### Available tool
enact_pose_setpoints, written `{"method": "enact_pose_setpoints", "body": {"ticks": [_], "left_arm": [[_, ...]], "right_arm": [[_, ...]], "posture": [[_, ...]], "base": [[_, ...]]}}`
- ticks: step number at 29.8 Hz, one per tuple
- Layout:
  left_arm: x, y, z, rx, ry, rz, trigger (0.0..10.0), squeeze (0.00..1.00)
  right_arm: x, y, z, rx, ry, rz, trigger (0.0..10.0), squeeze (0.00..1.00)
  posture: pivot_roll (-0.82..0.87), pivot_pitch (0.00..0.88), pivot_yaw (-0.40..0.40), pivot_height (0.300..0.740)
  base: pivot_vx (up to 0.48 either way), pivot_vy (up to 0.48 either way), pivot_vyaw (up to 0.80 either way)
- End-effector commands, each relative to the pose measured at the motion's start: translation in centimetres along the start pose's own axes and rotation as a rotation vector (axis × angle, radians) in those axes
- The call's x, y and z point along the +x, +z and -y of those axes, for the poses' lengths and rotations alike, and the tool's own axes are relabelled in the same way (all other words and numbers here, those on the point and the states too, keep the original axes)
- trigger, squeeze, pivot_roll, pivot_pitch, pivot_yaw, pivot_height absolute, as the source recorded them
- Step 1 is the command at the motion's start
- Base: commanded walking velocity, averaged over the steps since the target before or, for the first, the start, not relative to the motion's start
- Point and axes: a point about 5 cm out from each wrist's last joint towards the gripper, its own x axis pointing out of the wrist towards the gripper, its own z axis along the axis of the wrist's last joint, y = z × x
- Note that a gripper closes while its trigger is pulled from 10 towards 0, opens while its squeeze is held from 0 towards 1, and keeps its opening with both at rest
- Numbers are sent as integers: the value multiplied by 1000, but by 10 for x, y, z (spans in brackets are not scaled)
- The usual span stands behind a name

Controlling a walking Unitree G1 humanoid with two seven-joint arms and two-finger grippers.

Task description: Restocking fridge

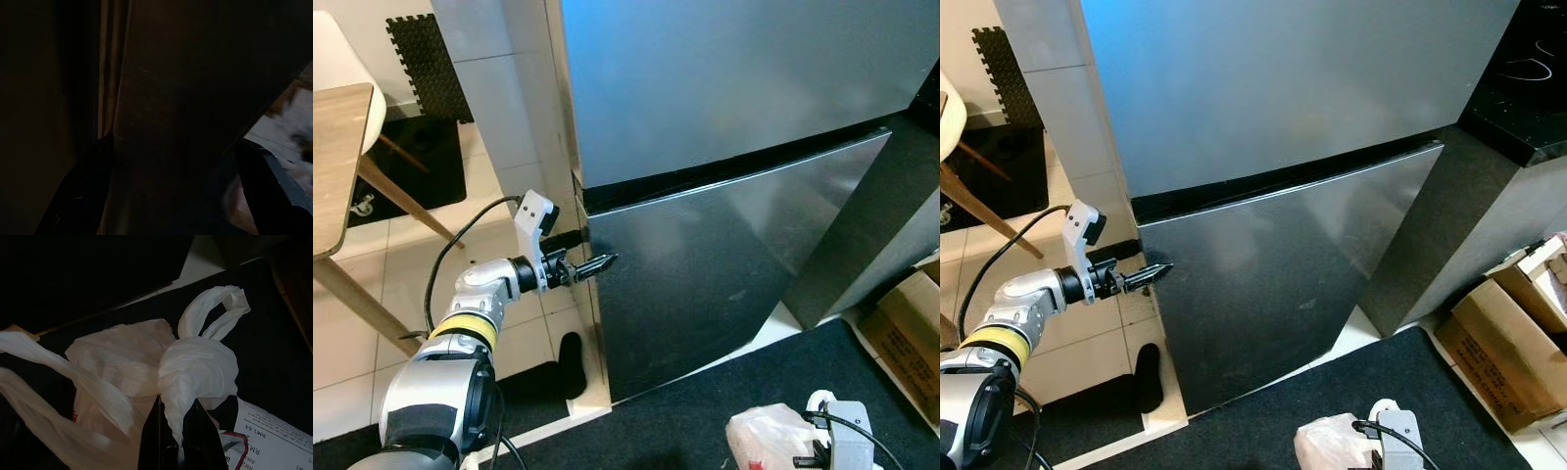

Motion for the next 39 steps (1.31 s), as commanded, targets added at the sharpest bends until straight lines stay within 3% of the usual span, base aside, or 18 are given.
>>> {"method": "enact_pose_setpoints", "body": {"ticks": [1, 15, 18, 19, 20, 26, 29, 32, 39], "left_arm": [[28, -11, 24, -33, -189, -32, 10000, 0], [40, -18, 48, -68, -410, -15, 10000, 0], [47, -23, 83, -122, -625, 34, 10000, 0], [47, -23, 83, -122, -625, 34, 10000, 0], [49, -23, 93, -136, -662, 57, 10000, 0], [52, -21, 110, -171, -702, 110, 10000, 0], [61, -20, 145, -225, -765, 189, 10000, 0], [64, -18, 157, -240, -769, 219, 10000, 0], [64, -10, 160, -236, -685, 267, 10000, 0]], "right_arm": [[-2, -4, 3, 21, -14, -3, 10000, 0], [-1, -4, 1, 24, -14, -7, 10000, 0], [-2, -7, 0, 20, -10, -21, 10000, 0], [-2, -7, 0, 20, -10, -21, 10000, 0], [-2, -9, -1, 20, -9, -25, 10000, 0], [-3, -12, -2, 17, -8, -34, 10000, 0], [-5, -19, -2, 7, -3, -59, 10000, 0], [-6, -22, -2, 2, -3, -74, 10000, 0], [-9, -32, 3, -11, -11, -116, 10000, 0]], "posture": [[-173, 118, -7, 740], [-166, 108, -3, 740], [-166, 108, -3, 740], [-166, 108, -3, 740], [-166, 108, -3, 740], [-155, 99, -3, 740], [-155, 92, 1, 740], [-157, 88, 3, 740], [-153, 86, 7, 740]], "base": [[0, 0, 0], [0, 0, 0], [0, 0, 0], [0, 0, 0], [0, 0, 0], [0, 0, 0], [0, 0, 0], [0, 0, 0], [0, 0, 0]]}}
